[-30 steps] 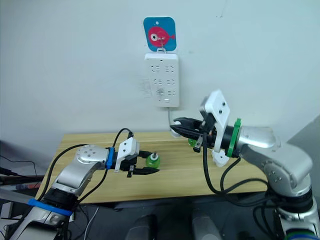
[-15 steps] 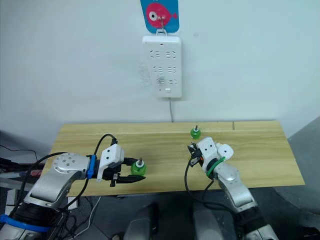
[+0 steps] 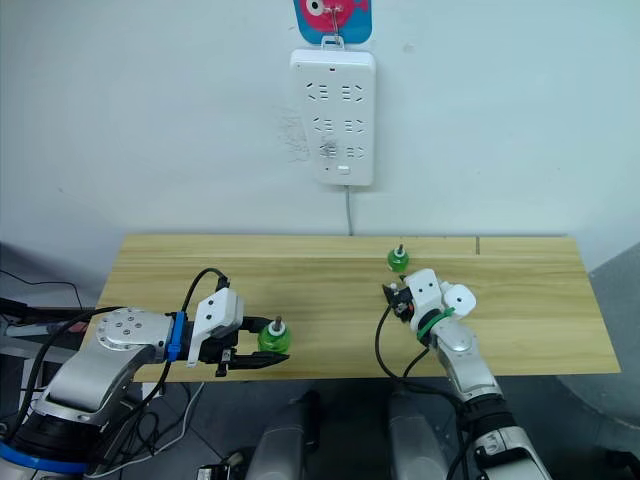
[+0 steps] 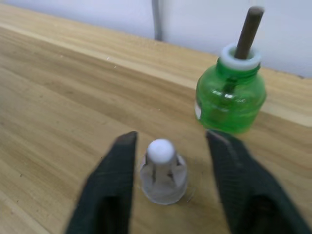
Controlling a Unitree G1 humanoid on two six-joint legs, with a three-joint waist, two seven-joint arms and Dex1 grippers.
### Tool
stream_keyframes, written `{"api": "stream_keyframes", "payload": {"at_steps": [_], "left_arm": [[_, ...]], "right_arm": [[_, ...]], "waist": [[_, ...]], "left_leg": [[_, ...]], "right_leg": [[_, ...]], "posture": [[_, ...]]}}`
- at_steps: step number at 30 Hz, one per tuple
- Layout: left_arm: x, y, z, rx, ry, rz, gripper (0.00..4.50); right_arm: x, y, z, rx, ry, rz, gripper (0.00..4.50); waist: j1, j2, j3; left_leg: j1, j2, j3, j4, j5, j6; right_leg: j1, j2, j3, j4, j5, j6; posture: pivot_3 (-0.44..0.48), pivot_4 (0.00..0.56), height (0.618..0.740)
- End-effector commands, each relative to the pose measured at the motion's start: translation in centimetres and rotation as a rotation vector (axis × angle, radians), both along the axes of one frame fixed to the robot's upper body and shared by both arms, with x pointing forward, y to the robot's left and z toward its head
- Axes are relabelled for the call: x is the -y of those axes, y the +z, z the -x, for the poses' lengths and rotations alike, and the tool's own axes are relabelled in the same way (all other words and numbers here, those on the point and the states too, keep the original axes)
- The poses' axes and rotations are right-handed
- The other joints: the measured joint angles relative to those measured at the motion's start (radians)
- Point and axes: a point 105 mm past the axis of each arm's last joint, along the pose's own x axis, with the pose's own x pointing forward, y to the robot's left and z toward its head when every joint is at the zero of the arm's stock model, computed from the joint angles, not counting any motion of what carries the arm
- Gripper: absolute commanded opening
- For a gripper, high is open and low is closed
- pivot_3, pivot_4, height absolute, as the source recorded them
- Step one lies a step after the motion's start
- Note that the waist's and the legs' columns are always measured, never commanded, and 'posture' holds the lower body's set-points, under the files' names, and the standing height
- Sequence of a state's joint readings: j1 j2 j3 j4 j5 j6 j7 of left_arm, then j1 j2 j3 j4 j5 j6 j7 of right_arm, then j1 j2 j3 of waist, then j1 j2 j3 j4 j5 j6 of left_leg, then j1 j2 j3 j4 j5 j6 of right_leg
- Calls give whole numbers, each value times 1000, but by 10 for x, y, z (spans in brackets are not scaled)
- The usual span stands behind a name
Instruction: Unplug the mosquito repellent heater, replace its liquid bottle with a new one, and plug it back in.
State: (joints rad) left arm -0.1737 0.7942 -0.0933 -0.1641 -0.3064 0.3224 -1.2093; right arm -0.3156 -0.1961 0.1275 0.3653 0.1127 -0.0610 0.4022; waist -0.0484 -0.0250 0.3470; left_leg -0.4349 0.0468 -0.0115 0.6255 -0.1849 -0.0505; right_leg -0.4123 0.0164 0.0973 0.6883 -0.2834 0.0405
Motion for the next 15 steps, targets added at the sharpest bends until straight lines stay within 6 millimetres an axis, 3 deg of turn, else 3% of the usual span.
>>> {"api": "stream_keyframes", "payload": {"at_steps": [1,4,6,10,13,15], "left_arm": [[9,4,-6,37,-25,34,2239],[21,10,-13,48,-69,73,2239],[31,18,-15,45,-123,110,2239],[56,29,-21,50,-223,169,2239],[73,38,-25,63,-284,212,2239],[84,45,-28,81,-310,240,2239]], "right_arm": [[-5,30,10,87,75,-46,3619],[-21,67,41,101,282,-57,4500],[-30,92,66,100,425,-27,4500],[-39,120,101,8,634,4,4500],[-45,132,117,-40,732,31,4500],[-48,136,116,-39,731,45,4500]], "waist": [[0,0,0],[-1,0,-1],[0,0,-1],[-5,-5,-17],[-10,-8,-26],[-13,-10,-40]], "left_leg": [[0,0,0,0,0,0],[-1,0,0,0,0,0],[-4,-1,-1,1,0,0],[-13,-2,-4,5,1,-1],[-14,-3,-5,5,1,-1],[-15,-3,-7,6,1,-1]], "right_leg": [[0,0,0,0,0,0],[0,0,0,0,0,0],[-2,0,-1,0,0,1],[-8,0,-4,1,1,2],[-8,0,-6,1,2,2],[-8,0,-8,1,2,2]], "posture": [[-12,346,740],[-33,314,740],[-44,298,740],[-102,242,740],[-127,208,740],[-136,191,740]]}}
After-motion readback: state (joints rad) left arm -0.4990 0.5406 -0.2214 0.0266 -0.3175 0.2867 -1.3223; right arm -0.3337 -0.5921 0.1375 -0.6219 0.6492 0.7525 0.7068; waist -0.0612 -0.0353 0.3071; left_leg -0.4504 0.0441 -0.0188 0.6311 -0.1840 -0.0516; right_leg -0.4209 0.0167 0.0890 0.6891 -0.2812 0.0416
